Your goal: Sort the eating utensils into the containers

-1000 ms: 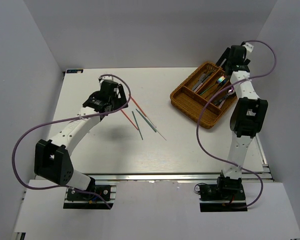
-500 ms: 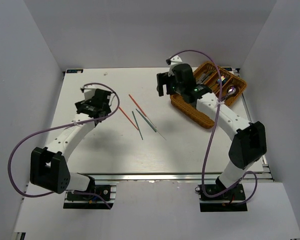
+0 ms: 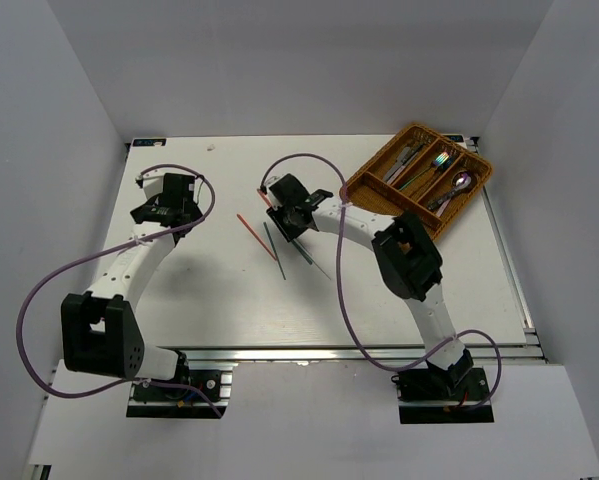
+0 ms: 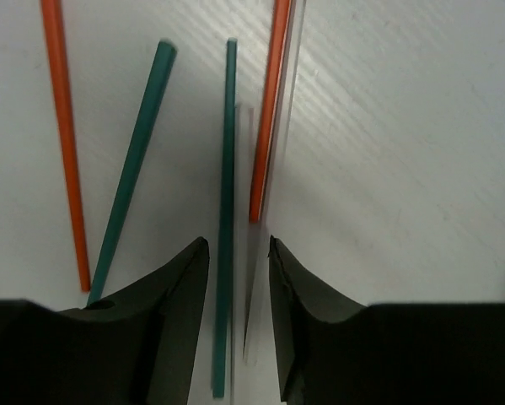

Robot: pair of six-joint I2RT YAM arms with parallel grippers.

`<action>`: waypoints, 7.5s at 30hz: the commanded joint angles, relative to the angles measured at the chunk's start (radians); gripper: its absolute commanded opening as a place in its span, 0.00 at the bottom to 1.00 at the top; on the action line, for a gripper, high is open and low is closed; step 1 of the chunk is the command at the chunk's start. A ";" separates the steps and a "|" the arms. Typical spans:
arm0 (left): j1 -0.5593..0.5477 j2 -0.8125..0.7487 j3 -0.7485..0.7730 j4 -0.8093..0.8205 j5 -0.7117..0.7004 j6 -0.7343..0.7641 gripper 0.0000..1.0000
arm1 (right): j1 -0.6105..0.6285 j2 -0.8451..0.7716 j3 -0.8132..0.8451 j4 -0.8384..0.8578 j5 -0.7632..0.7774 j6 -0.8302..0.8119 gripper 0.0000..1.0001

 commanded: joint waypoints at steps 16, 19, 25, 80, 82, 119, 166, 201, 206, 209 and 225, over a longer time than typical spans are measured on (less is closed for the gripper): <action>-0.001 0.019 0.000 0.036 0.130 0.024 0.98 | -0.040 0.052 0.137 0.024 -0.008 -0.046 0.22; -0.003 0.019 -0.001 0.039 0.136 0.025 0.98 | -0.057 0.058 0.129 0.021 -0.026 -0.049 0.21; -0.001 0.017 -0.003 0.038 0.139 0.030 0.98 | -0.066 0.081 0.138 -0.011 -0.084 -0.059 0.21; -0.001 0.042 -0.012 0.062 0.228 0.050 0.98 | -0.040 0.047 0.043 0.006 -0.057 -0.016 0.26; -0.001 0.042 -0.012 0.062 0.232 0.050 0.98 | -0.040 0.050 0.038 0.007 -0.049 -0.016 0.26; -0.003 0.042 -0.013 0.064 0.242 0.056 0.98 | 0.015 -0.028 0.098 -0.042 -0.054 0.113 0.33; -0.003 0.022 -0.019 0.072 0.272 0.060 0.98 | 0.083 0.202 0.184 -0.068 0.052 0.179 0.00; -0.004 0.037 -0.035 0.087 0.280 0.062 0.98 | -0.605 -0.155 -0.061 -0.122 -0.421 -0.556 0.07; -0.004 0.032 -0.041 0.093 0.288 0.063 0.98 | -0.601 -0.225 -0.090 -0.050 -0.361 -0.482 0.55; -0.004 0.029 -0.038 0.092 0.274 0.065 0.98 | -0.569 -0.273 -0.078 -0.033 -0.351 -0.401 0.62; -0.003 -0.101 -0.039 0.024 -0.053 -0.062 0.98 | 0.098 0.134 0.257 0.159 -0.002 0.056 0.89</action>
